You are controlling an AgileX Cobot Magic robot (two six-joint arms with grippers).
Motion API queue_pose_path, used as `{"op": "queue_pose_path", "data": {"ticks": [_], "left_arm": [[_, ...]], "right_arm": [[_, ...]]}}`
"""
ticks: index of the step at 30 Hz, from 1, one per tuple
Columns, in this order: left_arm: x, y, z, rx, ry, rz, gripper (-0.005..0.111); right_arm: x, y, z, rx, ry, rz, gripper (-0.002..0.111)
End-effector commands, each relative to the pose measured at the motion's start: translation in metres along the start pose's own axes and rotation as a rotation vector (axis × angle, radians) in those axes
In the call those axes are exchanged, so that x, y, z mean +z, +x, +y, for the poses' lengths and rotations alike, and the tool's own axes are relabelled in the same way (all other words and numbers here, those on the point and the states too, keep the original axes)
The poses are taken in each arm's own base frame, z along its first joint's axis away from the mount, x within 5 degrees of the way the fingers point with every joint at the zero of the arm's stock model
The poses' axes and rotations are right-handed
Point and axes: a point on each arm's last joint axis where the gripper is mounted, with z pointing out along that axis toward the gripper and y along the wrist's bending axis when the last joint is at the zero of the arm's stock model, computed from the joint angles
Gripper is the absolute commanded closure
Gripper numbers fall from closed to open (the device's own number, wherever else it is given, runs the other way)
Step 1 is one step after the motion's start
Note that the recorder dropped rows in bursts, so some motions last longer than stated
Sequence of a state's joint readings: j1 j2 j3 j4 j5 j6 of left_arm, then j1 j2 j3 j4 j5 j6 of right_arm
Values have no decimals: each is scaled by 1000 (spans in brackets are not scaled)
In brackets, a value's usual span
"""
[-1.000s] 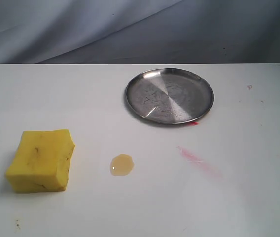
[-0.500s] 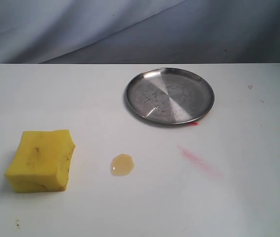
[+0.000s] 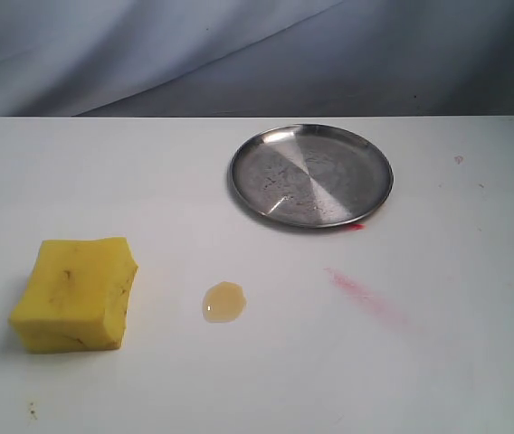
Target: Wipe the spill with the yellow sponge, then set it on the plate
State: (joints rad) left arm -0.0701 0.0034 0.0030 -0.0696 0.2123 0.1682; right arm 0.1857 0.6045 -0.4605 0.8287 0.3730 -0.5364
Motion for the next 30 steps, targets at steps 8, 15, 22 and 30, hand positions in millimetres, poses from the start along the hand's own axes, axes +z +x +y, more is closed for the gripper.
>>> {"op": "queue_pose_path", "data": {"ticks": [8, 15, 22, 30], "left_arm": [[0, -2, 0, -8, -3, -13, 107], [0, -2, 0, -8, -3, -13, 107], [0, -2, 0, -8, -3, -13, 107], [0, -2, 0, -8, -3, -13, 107]], "right_arm": [[142, 6, 45, 17, -478, 506, 108], [210, 48, 120, -172, -492, 650, 108], [253, 87, 196, -420, -414, 795, 108], [286, 97, 252, -419, -308, 901, 85]]}}
